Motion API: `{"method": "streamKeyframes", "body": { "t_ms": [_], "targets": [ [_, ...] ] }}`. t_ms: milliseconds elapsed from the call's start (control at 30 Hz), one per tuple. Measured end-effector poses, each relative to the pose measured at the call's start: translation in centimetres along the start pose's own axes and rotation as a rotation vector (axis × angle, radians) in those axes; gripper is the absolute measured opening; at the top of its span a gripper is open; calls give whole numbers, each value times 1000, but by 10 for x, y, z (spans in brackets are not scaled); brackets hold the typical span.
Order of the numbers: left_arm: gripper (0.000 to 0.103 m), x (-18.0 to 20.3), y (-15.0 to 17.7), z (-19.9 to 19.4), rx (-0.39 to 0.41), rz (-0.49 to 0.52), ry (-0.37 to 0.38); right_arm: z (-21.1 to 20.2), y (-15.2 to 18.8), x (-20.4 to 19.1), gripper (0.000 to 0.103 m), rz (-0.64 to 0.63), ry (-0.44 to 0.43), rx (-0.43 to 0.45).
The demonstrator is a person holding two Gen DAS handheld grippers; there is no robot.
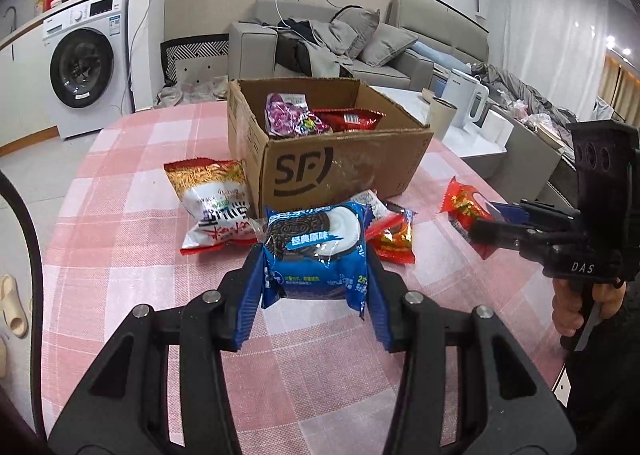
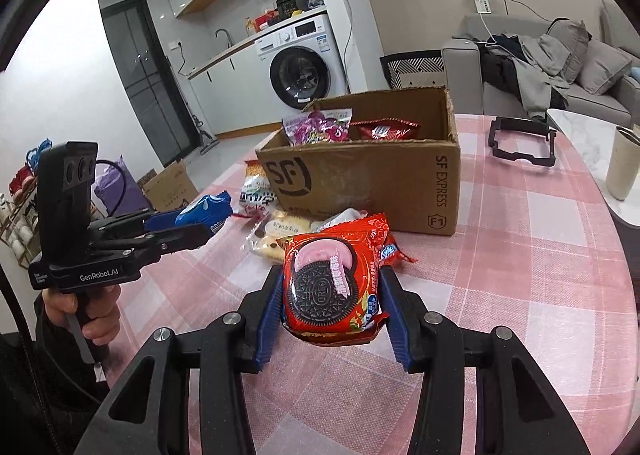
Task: Organize snacks
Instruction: 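Lift both Oreo packs and carry them over the SF box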
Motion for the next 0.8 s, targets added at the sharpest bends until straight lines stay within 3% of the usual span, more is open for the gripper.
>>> {"method": "streamKeyframes", "body": {
  "t_ms": [800],
  "targets": [
    [44, 11, -79, 17, 92, 14, -46, -7, -68, 19, 47, 83, 111, 135]
  ]
}}
Point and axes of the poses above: each gripper's, at about its wrist camera, not at the fingertips, and z roughly the way its jaws point, x to its right, y to its underside, the point moved 7 cm from there along z, roughly the way its jaws point, and after that the axes turned 13 degrees about x, right-handed, at the moved point
